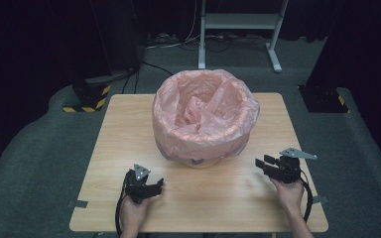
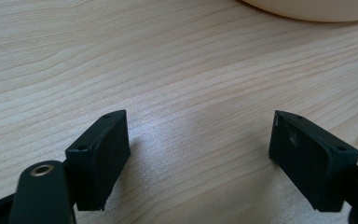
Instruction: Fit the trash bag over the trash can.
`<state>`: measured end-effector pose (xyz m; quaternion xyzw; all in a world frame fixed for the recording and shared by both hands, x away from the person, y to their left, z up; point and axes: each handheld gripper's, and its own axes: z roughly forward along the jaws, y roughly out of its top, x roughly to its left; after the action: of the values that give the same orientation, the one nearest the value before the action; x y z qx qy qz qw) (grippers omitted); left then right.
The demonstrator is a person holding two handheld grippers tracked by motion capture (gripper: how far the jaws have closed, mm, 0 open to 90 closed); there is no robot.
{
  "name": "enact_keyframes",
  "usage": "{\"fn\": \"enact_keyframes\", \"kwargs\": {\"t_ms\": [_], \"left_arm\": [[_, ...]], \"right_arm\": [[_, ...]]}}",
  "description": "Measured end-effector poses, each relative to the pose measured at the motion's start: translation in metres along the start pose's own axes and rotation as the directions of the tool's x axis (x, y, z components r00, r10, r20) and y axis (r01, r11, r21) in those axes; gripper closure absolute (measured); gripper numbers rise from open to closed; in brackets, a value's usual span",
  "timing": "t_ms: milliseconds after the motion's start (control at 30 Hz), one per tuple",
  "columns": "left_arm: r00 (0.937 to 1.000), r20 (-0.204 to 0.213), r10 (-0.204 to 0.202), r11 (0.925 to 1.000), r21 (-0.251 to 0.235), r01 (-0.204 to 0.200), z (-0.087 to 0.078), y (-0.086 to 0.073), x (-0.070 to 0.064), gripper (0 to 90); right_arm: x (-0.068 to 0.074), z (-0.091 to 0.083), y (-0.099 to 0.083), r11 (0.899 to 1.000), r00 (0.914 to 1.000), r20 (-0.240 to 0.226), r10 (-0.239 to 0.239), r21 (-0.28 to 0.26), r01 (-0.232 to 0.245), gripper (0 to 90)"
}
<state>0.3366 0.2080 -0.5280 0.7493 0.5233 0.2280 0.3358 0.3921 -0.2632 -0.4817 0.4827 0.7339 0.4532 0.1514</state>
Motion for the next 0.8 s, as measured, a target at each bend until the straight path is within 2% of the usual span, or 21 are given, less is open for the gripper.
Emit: {"fn": "enact_keyframes", "kwargs": {"t_ms": [233, 433, 533, 600, 700, 767, 800], "left_arm": [[1.0, -0.003, 0.003, 1.0, -0.001, -0.003, 0.0, 0.0, 0.0, 20.3], [1.0, -0.005, 0.001, 1.0, 0.002, -0.001, -0.001, -0.001, 0.0, 20.3], [1.0, -0.006, 0.001, 1.0, 0.002, -0.001, -0.001, -0.001, 0.0, 20.3], [1.0, -0.006, 0.0, 1.0, 0.002, 0.0, -0.001, -0.001, 0.0, 20.3], [1.0, -0.006, 0.0, 1.0, 0.002, 0.0, -0.001, -0.001, -0.001, 20.3], [1.0, -0.007, 0.0, 1.0, 0.003, 0.0, -0.001, -0.001, -0.001, 20.3], [1.0, -0.007, 0.001, 1.0, 0.003, -0.001, -0.001, -0.001, -0.001, 20.3]], "right_arm": [[-0.004, 0.005, -0.004, 1.0, 0.9999, -0.002, 0.012, 0.001, -0.012, 52.0], [-0.006, 0.012, -0.006, 0.999, 0.9985, 0.05, -0.023, 0.051, 0.02, 52.1], [-0.009, 0.014, -0.007, 0.998, 0.9984, 0.053, -0.021, 0.058, 0.018, 52.0], [-0.009, 0.016, -0.008, 0.998, 0.9969, 0.071, -0.032, 0.059, 0.028, 51.9], [-0.01, 0.022, -0.01, 0.998, 0.9975, 0.068, -0.02, 0.057, 0.016, 51.1], [-0.009, 0.028, -0.013, 0.996, 0.9952, 0.086, -0.047, 0.079, 0.04, 50.7], [-0.009, 0.032, -0.016, 0.995, 0.996, 0.077, -0.045, 0.094, 0.038, 50.1]]}}
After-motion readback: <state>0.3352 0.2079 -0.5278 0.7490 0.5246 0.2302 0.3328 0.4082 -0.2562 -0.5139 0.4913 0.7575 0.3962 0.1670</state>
